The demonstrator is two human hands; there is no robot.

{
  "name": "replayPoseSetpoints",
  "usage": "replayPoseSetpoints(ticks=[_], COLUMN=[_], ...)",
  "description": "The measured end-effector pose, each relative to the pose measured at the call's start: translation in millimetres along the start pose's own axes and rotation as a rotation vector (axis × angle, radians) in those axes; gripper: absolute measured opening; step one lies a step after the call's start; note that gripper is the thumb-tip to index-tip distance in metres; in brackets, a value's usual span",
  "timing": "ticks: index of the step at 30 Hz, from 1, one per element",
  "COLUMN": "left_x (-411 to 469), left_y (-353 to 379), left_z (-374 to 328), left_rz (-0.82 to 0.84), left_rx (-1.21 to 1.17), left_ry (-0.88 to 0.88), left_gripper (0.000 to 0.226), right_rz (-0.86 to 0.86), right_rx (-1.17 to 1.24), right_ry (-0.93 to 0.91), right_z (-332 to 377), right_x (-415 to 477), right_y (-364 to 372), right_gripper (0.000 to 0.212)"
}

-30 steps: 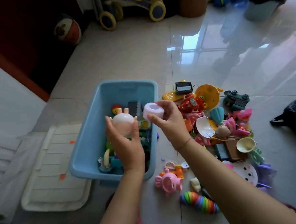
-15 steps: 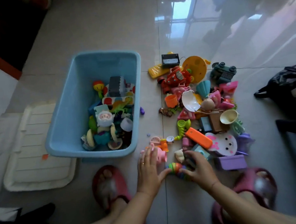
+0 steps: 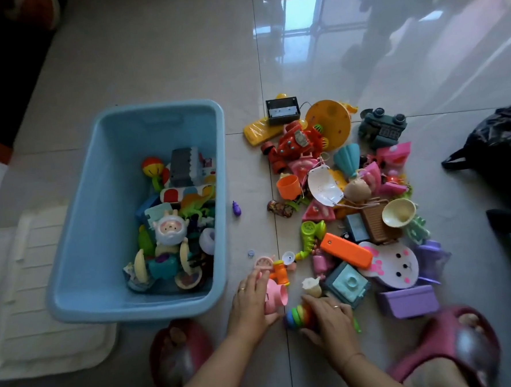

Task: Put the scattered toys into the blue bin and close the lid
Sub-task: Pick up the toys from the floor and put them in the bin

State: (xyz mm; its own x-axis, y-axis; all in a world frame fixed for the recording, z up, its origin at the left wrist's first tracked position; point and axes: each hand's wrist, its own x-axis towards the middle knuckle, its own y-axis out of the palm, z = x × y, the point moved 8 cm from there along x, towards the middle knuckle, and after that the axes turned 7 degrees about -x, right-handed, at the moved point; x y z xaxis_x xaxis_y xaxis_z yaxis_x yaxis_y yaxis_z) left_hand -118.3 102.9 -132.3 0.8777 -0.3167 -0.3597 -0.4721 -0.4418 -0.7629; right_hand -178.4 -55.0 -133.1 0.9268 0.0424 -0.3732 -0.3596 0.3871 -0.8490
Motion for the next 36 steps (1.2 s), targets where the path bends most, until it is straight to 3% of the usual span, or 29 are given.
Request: replayPoseSetpoints(ticks=[3,9,11,15,18,23,25,28,31,36], left_x=[6,-1,-12,-38,-44,-37,-38,-25,-1,34], left_y=[-19,-125,-174,-278,-309,-281,-261,-215,-143,-33], left_z=[-11,-113,-135,-107,-48,-12,-36,-89,-115,-63], left_rz=[-0.112,-0.595,-0.772,-1.264,-1.404,-1.207,-1.182,-1.028,-0.717,-0.165], left_rx=[-0.131,-0.354,-0.439,-0.550,-0.548,-0.472,-0.479,-0.436,-0.362,-0.141], left_ry=[0.030,0.312,0.383,0.229,0.062,-0.156,-0.113,0.106,0.214,-0.032], left_gripper=[0.083,0.079,0.079,0.078,0.080,0.095,0.091,0.079,0.075,0.094], right_rz=[-0.138,-0.484,-0.570,-0.485,-0.361,-0.311,-0.393,-0.469,-0.422,-0.263], right_rx=[0.155,0.807,0.964,1.183,1.248,1.010,0.855,0.576,0.280,-0.054], right_ry=[0.035,0.211,0.176,-0.057,-0.207,-0.200,-0.124,0.038,0.177,0.137], right_z=[-4,10,37,126,188,199,155,64,-16,-74], right_x=[22,55,67,88,95,111,112,101,83,77], right_y=[-29,-166,-215,-273,-287,-244,-223,-187,-153,-113], right_gripper=[0.063,0.037,0.033,0.034,0.038,0.059,0.062,0.060,0.062,0.076])
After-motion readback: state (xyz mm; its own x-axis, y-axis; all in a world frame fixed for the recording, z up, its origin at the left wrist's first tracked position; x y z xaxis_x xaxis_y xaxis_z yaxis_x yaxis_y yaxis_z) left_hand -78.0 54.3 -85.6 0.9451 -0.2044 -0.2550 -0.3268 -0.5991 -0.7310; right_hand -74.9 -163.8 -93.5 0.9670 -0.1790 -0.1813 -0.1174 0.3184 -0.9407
